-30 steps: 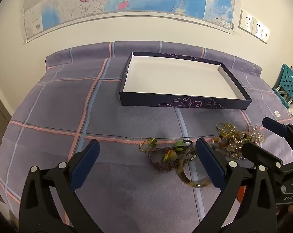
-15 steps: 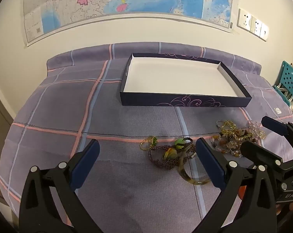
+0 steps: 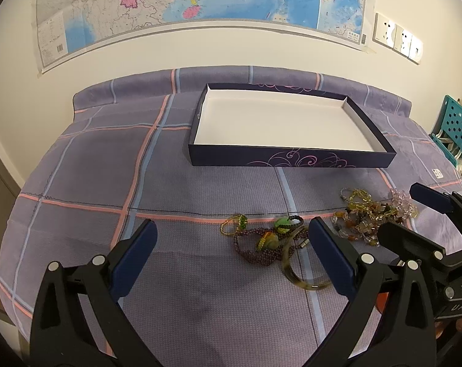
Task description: Organize jewelry
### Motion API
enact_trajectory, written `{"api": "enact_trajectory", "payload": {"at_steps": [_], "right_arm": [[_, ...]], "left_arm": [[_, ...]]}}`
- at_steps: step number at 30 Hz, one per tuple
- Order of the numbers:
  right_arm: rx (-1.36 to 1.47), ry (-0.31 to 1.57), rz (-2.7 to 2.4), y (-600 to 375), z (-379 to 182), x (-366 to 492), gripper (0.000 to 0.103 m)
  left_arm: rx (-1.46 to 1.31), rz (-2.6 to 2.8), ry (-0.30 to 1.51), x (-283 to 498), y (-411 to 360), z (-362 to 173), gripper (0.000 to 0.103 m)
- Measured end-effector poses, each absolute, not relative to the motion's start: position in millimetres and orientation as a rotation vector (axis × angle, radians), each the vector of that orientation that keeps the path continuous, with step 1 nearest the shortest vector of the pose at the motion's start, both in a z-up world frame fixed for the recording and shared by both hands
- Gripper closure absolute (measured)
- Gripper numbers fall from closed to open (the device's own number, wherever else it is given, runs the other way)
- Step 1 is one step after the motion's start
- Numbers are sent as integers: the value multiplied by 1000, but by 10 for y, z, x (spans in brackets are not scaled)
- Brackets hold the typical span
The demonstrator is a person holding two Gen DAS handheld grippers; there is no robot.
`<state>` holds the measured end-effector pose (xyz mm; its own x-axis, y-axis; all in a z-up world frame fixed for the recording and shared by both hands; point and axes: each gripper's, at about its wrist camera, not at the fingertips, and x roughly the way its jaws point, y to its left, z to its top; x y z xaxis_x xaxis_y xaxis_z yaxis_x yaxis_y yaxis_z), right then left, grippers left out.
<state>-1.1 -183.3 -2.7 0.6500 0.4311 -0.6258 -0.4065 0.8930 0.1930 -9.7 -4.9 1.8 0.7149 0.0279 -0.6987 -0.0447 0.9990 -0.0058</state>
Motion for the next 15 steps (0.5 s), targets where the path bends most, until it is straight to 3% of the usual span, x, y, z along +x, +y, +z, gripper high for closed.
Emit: {"api": "enact_trajectory", "payload": {"at_steps": [15], "right_arm": [[44,727,478,-1835,-55,-22,6]], "left_arm": [[-19,37,771,-108,-67,0,6]]}}
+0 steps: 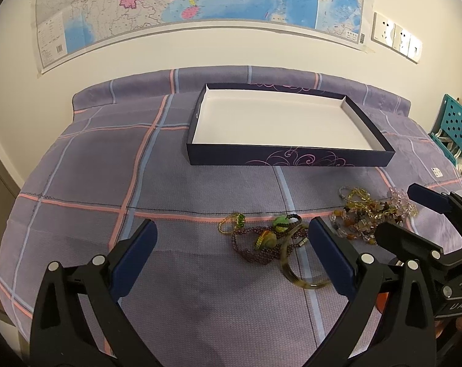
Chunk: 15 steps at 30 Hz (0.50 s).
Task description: Organize jewelry
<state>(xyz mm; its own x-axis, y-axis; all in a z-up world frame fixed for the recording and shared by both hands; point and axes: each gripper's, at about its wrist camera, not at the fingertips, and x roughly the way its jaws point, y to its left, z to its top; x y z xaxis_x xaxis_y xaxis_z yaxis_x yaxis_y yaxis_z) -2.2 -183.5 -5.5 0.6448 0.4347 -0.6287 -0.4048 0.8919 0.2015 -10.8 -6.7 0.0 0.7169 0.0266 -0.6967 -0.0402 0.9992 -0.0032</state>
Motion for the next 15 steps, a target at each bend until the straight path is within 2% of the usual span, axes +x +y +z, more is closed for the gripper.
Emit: {"api": "enact_trajectory", "payload": {"at_steps": [15], "right_arm": [[46,736,478,-1843,-73,-18,6]], "left_arm": [[-18,35,773,-122,-81,-17,6]]}}
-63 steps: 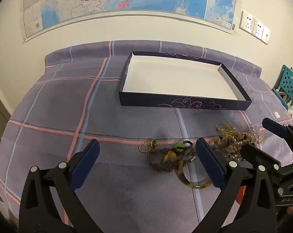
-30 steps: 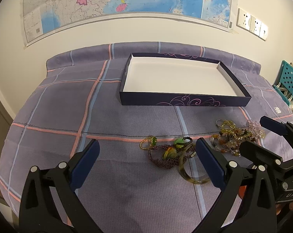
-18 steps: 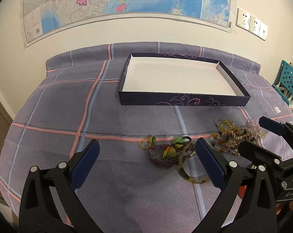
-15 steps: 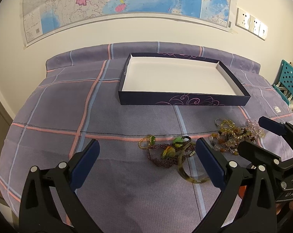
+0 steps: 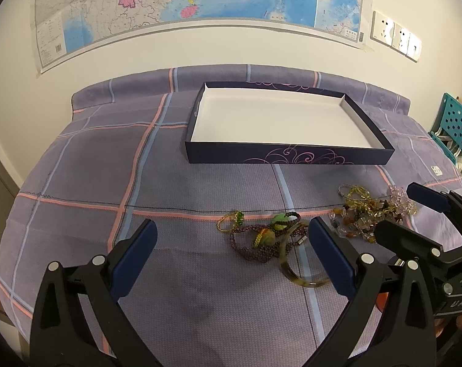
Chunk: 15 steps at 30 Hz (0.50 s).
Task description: Organize jewelry
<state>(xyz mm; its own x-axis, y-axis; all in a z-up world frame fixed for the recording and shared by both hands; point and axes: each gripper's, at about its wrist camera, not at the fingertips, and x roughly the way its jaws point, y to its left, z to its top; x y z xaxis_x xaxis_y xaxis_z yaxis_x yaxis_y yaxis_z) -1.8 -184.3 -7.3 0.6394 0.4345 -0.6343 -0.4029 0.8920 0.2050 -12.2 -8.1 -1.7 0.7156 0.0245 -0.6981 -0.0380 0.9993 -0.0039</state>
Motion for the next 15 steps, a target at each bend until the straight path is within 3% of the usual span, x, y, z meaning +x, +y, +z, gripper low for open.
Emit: {"api": "enact_trajectory", "payload": {"at_steps": [15], "right_arm": [[47,735,477,-1845,-71,-22,6]], "left_arm": [[-11,27,772,-125,-109,-33,6]]}}
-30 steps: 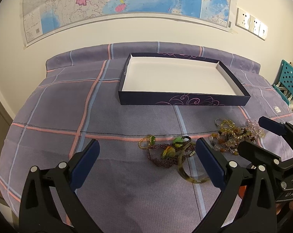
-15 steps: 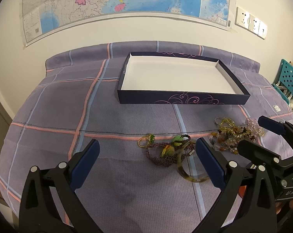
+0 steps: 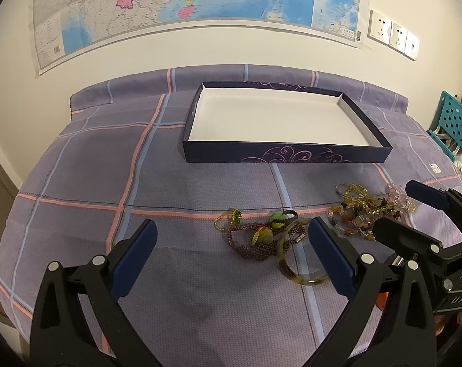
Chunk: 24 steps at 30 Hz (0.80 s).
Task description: Organize jewelry
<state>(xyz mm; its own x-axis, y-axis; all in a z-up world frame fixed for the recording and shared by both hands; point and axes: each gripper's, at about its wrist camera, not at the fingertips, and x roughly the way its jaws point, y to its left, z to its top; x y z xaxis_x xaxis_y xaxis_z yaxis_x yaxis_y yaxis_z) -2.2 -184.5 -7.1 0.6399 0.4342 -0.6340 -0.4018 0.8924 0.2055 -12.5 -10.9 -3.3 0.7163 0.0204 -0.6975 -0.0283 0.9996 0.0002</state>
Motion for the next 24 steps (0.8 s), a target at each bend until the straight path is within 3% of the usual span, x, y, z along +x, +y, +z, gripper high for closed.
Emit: {"api": "enact_trajectory", "payload": {"at_steps": [24], "right_arm": [[59,747,475,-1994,-58,-76,6]], "left_arm": [[13,-50,783,-210,-176,-59,6]]}}
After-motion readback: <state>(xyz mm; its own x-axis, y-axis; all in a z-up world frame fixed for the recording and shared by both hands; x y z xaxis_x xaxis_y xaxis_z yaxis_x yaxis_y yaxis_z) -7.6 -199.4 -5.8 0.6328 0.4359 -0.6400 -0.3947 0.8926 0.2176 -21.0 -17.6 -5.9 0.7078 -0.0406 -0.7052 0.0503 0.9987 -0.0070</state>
